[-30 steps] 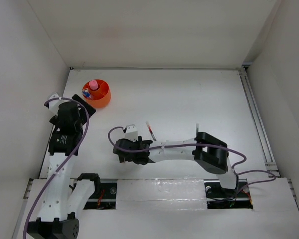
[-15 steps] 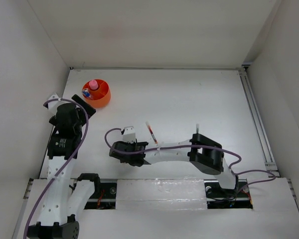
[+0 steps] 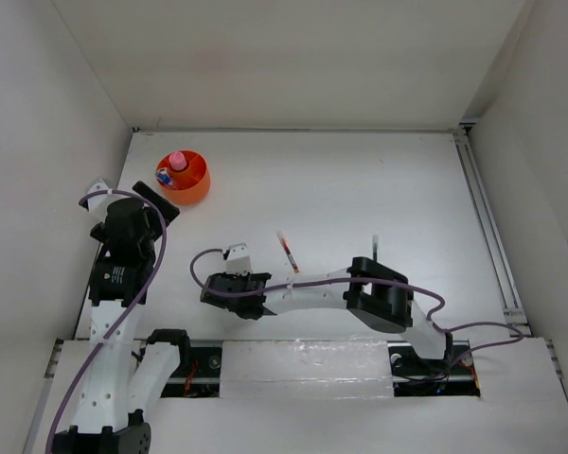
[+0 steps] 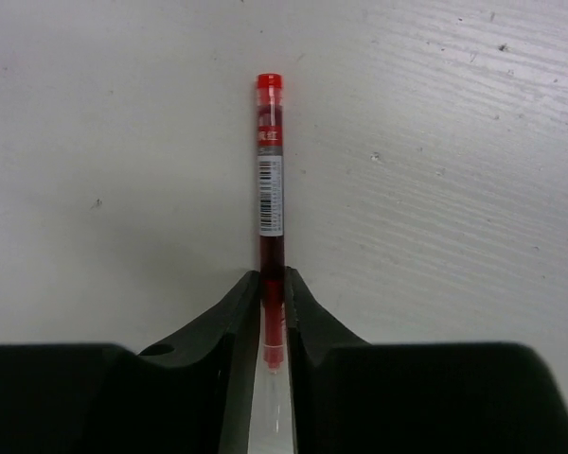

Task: Sort the stationery into containers
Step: Grab a piece of stationery with the right arm, then pass the stationery from the right arm to the left

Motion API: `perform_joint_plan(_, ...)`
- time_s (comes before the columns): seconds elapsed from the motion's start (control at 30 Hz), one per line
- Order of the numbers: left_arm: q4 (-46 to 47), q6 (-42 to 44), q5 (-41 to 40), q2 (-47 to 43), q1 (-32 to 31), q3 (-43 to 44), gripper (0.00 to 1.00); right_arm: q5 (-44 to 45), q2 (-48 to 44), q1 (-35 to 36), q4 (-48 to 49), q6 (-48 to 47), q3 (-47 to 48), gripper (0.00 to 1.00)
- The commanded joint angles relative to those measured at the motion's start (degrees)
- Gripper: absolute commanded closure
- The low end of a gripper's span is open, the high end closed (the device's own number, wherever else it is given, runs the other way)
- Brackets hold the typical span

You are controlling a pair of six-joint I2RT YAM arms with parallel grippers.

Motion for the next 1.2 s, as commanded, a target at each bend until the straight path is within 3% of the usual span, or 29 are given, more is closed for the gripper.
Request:
perform_joint_plan(0.0,-0.06,-0.37,-1.41,-0.82,-0.2,0.41,0.0,0.71,1.77,0.51,-2.19,0.03,1.93,0.8)
perform_joint_plan(0.17,-0.06,-0.37,-2.46,-0.82,-0.2,0.41,0.0,-1.04,2.3,1.04,-2.19,0.65,-0.79,0.87)
perform_joint_plan(0.2,-0.06,-0.37,-2.46,-0.82,-0.2,0.41,0.0,-1.04,2.3,1.04,-2.19,0.65,-1.58,0.9)
perform_joint_plan(0.23,-0.06,-0.37,-2.46,-0.82,-0.2,0.41,0.0,-1.04,2.3,1.04,-2.19,0.65,-2.63,1.0)
perform_joint_plan(0.37,-0.06,0.32,-1.15,-0.82,-0.2,0.41,0.0,0.09,-0.58,1.04,-0.36,1.17,-6.67,1.0)
perform_joint_plan(0.47,3.7,2.95,6.39,-0.3,-0.2,-0.21,0.0,-0.07,-8.91,-1.33,6.05,0.22,-14.72,1.0)
perform_joint_plan(0.6,10.65,6.22,30.06,2.33,-0.2,-3.89,0.0,-6.66,-19.48,-7.56,18.36,-8.46,-24.77,1.0)
perform_joint_plan(0.77,25.57,-2.8,52.08,6.03,-0.73,-14.94,0.0,-12.72,-24.68,-14.24,24.43,-18.33,-26.55,1.0)
perform_joint_plan(0.93,42.7,-10.65,58.87,8.23,-2.84,-21.91,0.0,-20.36,-29.15,-18.03,29.09,-23.17,-27.69,1.0)
perform_joint_plan(1.17,45.55,-10.66,61.08,12.1,-2.84,-22.44,0.0,-28.02,-31.45,-19.27,34.63,-24.32,-27.25,1.0)
